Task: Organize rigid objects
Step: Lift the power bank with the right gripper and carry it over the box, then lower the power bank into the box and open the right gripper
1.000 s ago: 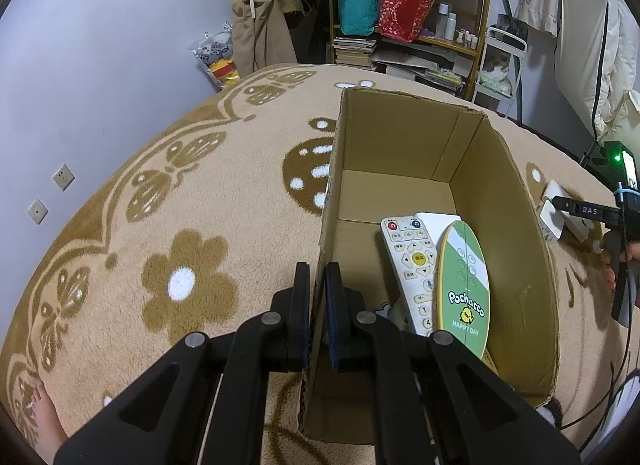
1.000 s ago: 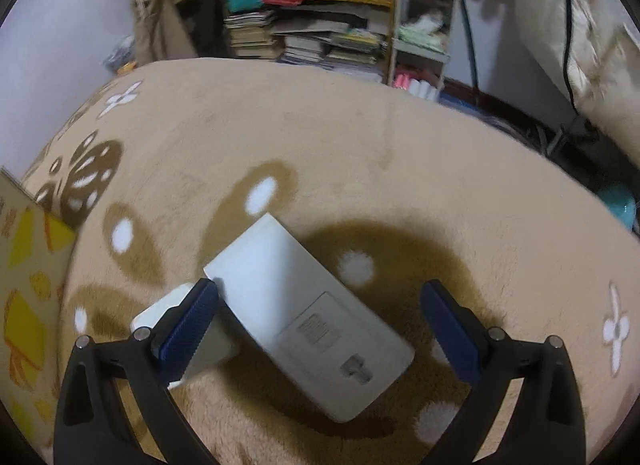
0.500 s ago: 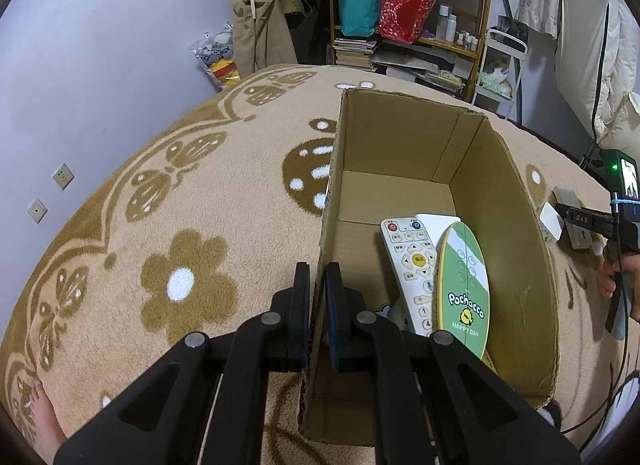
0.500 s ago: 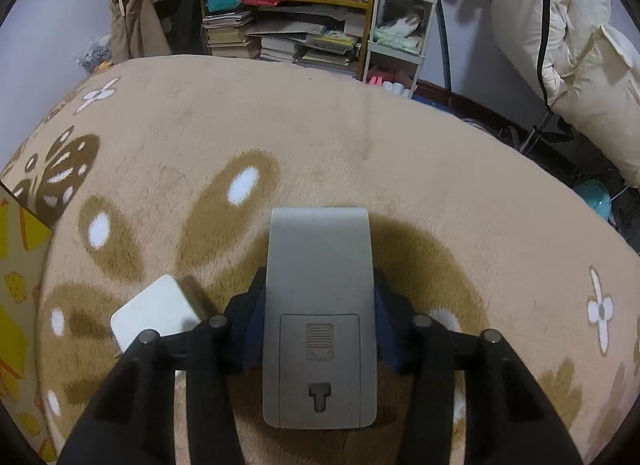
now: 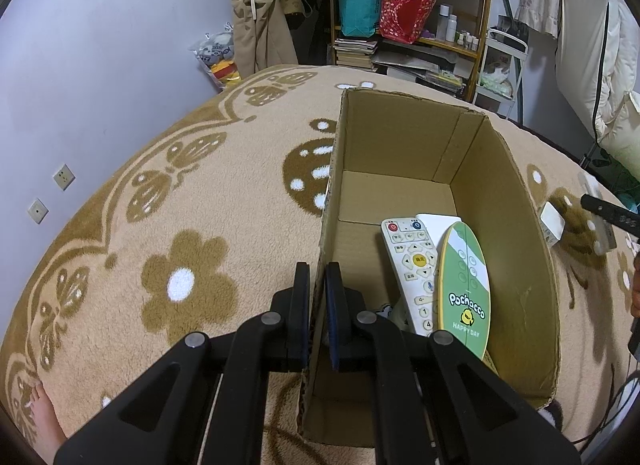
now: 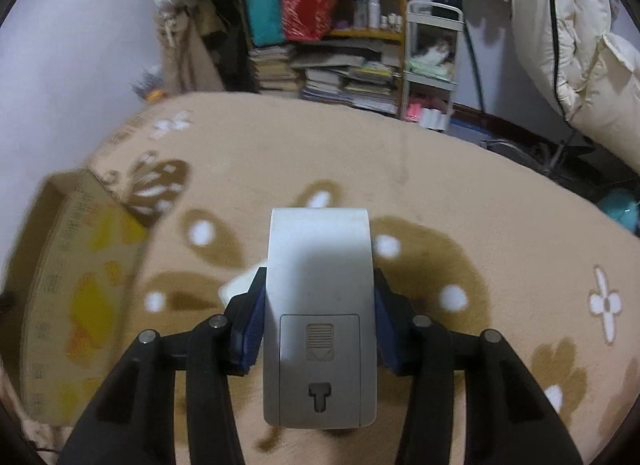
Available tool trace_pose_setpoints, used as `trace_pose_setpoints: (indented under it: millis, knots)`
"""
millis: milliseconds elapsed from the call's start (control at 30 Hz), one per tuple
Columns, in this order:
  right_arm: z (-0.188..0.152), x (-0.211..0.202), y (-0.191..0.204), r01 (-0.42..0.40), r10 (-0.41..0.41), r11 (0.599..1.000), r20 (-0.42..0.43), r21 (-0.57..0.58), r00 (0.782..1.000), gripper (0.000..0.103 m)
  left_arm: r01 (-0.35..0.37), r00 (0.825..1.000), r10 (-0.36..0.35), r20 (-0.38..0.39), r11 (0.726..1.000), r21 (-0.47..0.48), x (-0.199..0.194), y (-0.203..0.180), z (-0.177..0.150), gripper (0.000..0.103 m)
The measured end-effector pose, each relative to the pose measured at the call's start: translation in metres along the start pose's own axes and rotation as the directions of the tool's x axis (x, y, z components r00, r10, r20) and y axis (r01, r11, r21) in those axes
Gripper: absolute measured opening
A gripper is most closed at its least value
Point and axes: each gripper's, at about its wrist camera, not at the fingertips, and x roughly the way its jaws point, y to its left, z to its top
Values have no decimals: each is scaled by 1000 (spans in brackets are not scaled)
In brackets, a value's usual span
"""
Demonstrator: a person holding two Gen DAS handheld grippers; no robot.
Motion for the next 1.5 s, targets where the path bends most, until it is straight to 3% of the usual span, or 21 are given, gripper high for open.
trace_pose_setpoints:
  millis: [133, 533, 867, 1200, 1500]
  knots:
    - [6, -25, 34, -126, 127, 992, 41, -20, 991, 51, 0, 1000, 0, 0, 1000, 1, 0, 0, 0, 7]
    - [15, -55, 113, -278, 290, 952, 92, -127, 953, 51, -1, 1000, 1, 0, 1000, 0, 0, 0, 1, 7]
    - [5, -55, 173, -398, 412, 903, 62, -165, 909, 51, 1, 1000, -1, 1, 1000, -1, 0, 0, 1, 7]
    - [-18, -33, 217, -429, 433, 881, -28, -197, 901, 51, 2, 1000, -2, 3, 1000, -6, 0, 1, 2, 7]
    - [-22, -7, 218, -423, 417, 894, -72, -147, 906, 51, -2, 1000, 2, 9, 1000, -7, 1, 0, 2, 7]
